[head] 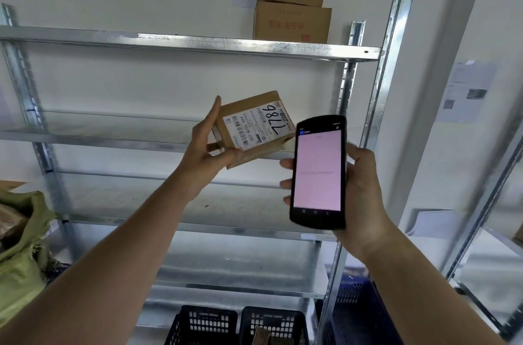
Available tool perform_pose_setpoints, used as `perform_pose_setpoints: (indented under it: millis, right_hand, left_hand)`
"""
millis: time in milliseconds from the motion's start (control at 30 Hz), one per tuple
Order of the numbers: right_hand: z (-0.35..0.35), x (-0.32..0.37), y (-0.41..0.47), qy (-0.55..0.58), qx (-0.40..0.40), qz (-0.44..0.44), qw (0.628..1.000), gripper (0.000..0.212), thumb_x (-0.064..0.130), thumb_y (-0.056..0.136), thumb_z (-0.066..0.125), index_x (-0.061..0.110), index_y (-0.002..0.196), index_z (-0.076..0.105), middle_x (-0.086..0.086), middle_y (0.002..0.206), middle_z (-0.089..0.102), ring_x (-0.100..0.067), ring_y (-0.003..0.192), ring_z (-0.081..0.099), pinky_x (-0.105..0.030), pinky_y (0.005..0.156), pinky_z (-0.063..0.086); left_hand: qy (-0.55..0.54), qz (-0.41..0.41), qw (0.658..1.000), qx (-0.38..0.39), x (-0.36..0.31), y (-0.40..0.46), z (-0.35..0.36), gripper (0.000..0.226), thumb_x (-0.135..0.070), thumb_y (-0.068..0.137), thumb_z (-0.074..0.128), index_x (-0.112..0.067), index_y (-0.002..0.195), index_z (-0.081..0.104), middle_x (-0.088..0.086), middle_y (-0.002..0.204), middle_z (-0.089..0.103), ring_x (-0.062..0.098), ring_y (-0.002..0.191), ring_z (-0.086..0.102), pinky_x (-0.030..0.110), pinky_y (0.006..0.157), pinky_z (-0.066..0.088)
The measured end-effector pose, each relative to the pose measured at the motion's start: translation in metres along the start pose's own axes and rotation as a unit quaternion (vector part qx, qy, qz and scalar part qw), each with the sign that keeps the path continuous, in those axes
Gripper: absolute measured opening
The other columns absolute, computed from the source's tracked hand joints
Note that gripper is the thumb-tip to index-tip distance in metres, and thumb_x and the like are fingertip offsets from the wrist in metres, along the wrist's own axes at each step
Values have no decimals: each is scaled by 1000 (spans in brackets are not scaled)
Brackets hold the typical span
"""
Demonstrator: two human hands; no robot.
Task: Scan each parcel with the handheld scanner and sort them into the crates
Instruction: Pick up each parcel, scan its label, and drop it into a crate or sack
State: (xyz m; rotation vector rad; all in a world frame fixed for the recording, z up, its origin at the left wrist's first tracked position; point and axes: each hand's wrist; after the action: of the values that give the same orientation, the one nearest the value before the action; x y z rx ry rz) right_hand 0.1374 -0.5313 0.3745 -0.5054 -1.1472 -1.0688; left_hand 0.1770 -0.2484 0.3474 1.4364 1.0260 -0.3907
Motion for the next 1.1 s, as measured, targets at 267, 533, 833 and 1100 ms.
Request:
perform_pose_setpoints:
  millis: [267,533,833,1100]
  right_hand:
    - [-3,-9,18,-49,-99,-50,993,66,72,84,48,27,128,66,-11,99,82,-32,95,76,-54,98,58]
    - [2,-35,14,59,-86,-25,994,68,69,83,51,23,128,72,-10,111,78,-31,98,72,-48,88,58]
    - [11,-45,8,123,-96,0,988,51,64,98,44,28,121,72,-6,100,78,-32,98,72,-40,83,57]
    - [1,-42,3,109,-129,-31,985,54,62,102,40,25,131,67,-4,95,81,-26,87,79,-45,83,59]
  left_hand:
    - [-140,-54,989,3,-18,-8,-12,98,-11,89,64,-61,160,19,-6,146,60,21,137,58,55,112,51]
    - [-201,-82,974,-71,-22,-11,-1,63,-41,76,79,-24,131,51,18,125,70,33,125,66,49,113,50]
    - [-270,-162,945,-90,-24,-25,47,89,-5,85,84,-35,149,30,1,132,70,25,120,71,55,85,64]
    - [-248,-202,939,-125,-32,-22,41,71,-4,96,70,-25,144,22,13,117,73,25,108,73,38,79,64]
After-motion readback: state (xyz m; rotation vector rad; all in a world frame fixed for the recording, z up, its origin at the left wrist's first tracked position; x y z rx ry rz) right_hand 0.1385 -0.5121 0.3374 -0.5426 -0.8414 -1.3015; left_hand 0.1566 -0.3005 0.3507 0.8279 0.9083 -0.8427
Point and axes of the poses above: each hand's wrist, its own y-axis towards the middle knuckle, its own z-axis out of the palm, x = y × z
